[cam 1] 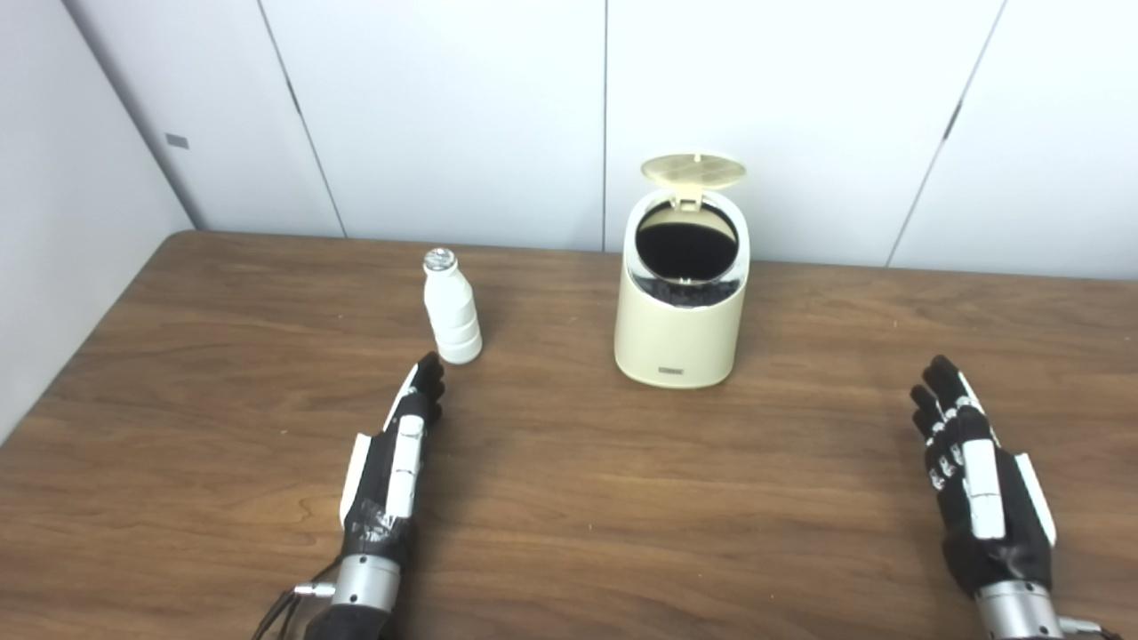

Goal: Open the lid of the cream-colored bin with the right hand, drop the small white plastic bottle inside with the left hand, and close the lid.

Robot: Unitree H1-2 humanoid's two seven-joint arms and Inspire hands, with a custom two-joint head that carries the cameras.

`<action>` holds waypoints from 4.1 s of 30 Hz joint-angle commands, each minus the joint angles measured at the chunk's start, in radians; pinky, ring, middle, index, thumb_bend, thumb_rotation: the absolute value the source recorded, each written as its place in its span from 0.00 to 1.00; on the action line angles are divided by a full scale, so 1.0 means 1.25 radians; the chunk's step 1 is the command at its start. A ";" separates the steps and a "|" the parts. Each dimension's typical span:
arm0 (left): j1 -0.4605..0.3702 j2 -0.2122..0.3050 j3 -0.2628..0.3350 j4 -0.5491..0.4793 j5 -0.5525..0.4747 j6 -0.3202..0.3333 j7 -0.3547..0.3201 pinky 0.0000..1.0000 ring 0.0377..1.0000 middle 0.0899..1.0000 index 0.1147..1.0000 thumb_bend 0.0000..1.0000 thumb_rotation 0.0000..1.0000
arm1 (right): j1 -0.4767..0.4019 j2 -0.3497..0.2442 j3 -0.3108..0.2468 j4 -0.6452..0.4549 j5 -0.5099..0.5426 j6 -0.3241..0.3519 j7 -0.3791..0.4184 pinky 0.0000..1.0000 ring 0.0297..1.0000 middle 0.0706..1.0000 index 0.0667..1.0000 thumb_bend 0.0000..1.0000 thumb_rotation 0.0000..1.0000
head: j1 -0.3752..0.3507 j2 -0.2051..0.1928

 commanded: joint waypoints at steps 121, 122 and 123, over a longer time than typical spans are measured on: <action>-0.382 0.213 -0.042 0.219 0.312 0.174 0.065 0.47 0.48 0.46 0.41 0.52 0.00 | -0.032 0.018 0.022 -0.062 -0.058 0.045 -0.042 0.97 0.98 0.95 0.95 0.64 0.91 | -0.001 0.000; -0.380 0.211 -0.041 0.212 0.310 0.172 0.065 0.47 0.48 0.46 0.41 0.52 0.00 | -0.032 0.018 0.021 -0.059 -0.056 0.042 -0.040 0.97 0.98 0.95 0.95 0.64 0.91 | -0.010 0.001; -0.378 0.211 -0.042 0.204 0.310 0.163 0.067 0.45 0.47 0.46 0.41 0.52 0.00 | -0.032 0.017 0.021 -0.057 -0.054 0.039 -0.039 0.97 0.98 0.95 0.95 0.64 0.90 | -0.014 0.001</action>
